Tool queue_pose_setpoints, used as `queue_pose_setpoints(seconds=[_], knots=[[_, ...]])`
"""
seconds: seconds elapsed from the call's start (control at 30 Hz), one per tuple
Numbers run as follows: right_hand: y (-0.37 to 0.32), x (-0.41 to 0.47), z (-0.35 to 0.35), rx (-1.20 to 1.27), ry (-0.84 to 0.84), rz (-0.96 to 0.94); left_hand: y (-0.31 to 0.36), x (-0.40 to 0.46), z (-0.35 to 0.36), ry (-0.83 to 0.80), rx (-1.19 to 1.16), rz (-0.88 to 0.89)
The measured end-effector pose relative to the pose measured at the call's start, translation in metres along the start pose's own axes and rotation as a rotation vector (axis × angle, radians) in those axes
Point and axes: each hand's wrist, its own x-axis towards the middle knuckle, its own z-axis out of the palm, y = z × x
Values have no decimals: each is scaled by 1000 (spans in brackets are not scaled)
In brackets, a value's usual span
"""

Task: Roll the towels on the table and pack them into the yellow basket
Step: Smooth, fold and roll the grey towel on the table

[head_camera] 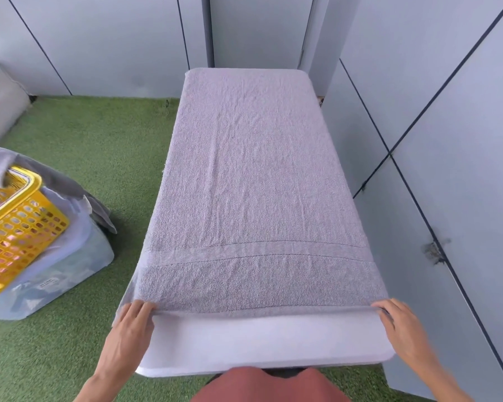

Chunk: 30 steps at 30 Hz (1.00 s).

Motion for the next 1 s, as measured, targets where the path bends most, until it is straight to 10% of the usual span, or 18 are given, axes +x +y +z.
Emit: queue_pose_setpoints(seconds=[0.4, 0.57, 1.0], knots=[[9, 34, -41, 133, -453, 140, -39, 41, -50, -402, -338, -295], [-1, 37, -31, 110, -276, 230, -35, 43, -42, -330, -309, -386], [-3, -13, 8, -49, 68, -12, -12, -17, 0, 54, 21, 26]])
